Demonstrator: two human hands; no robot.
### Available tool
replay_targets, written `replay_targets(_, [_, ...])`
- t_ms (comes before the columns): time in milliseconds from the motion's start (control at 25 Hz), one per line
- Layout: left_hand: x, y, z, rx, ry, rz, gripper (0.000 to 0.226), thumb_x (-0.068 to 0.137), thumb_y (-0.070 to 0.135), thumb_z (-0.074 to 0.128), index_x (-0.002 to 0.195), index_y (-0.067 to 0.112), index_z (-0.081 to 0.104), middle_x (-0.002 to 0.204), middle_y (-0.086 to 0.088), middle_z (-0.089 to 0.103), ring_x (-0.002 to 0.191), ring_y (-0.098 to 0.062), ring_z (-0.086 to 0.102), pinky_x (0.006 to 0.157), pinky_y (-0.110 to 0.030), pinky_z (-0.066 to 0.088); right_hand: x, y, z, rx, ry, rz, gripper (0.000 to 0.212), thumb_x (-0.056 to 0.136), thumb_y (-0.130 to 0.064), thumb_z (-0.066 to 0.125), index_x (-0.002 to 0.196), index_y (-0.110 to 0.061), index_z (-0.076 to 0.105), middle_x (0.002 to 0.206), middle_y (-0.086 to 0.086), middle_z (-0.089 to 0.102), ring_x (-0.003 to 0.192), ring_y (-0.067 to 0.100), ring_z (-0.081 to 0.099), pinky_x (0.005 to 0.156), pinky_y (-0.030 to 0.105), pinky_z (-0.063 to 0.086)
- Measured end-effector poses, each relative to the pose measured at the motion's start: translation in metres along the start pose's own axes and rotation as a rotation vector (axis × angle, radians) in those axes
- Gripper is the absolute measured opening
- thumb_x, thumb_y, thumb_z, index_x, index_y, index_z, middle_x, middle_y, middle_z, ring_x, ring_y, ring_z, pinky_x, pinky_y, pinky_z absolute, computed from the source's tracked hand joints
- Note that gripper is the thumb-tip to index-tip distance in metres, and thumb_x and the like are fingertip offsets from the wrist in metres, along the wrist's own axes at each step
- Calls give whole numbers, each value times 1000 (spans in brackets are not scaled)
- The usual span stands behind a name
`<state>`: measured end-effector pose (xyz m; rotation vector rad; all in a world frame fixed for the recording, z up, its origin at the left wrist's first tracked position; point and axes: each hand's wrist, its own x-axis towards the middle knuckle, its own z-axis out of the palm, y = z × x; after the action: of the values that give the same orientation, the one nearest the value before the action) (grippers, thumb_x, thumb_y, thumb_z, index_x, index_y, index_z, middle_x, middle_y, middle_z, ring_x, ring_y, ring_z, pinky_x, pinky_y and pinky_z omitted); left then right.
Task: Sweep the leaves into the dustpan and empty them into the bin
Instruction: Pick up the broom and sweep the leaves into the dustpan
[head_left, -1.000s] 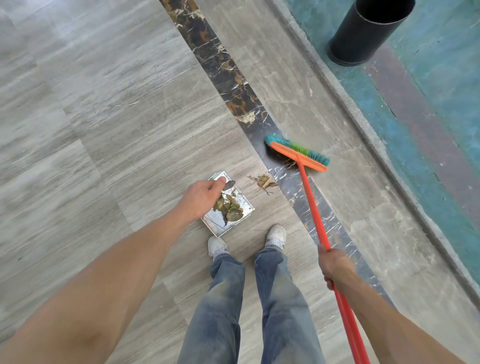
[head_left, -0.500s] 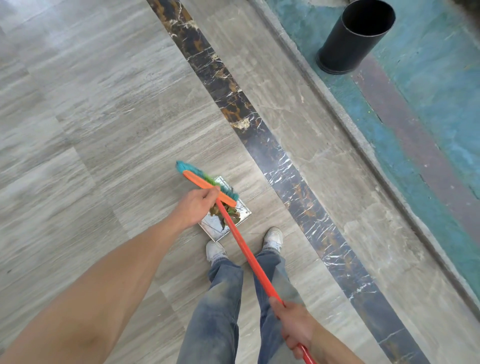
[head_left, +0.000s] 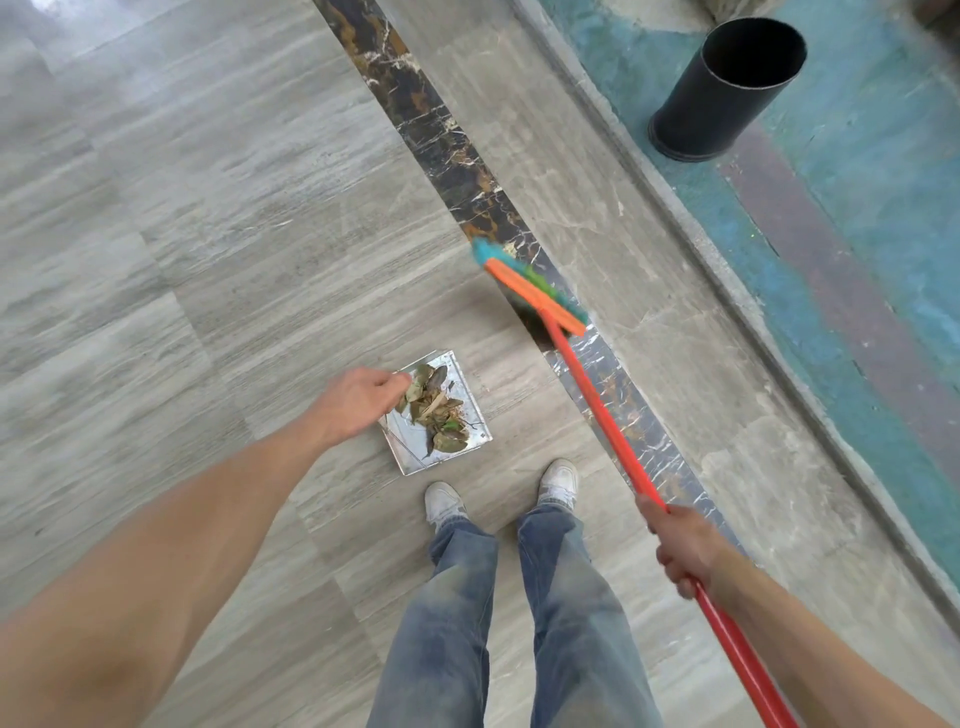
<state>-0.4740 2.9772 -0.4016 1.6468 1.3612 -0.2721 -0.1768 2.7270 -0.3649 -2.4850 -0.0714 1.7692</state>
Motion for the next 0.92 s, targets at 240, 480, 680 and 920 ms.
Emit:
replay_targets(240, [-1,-27,-4,25,26,-53,55,96,43,48,50,17,36,51,-2,34,48,-17,28,52,-28,23,44,-22,21,28,99,80,45,98,-48,43,97,-5,57,55,6,41,33,13,30,36,18,30])
replay_targets(480, [1,-33,-9,13,63,-94,53,98,41,47,54,13,38,51,-2,35,48,-18,30,54,-30,23,18,-5,110,14,-51,105,43,98,-45,40,91,-4,55,49,8,42,32,16,33,37,22,30])
replay_targets(680, [1,-34,-10,16,62,-118,50,97,45,45,61,11,51,52,-2,37,50,-18,34,54,-30,27,-40,0,161,94,-324,177,34,98,-46,45,89,-14,49,46,-1,35,31,8,27,33,14,23])
replay_targets(920, [-11,-51,-22,-9,90,-150,49,93,37,50,52,17,30,51,0,32,49,-17,30,52,-30,22,-82,-5,144,-11,-450,137,36,96,-51,45,84,-17,45,48,-2,36,31,9,26,35,12,21])
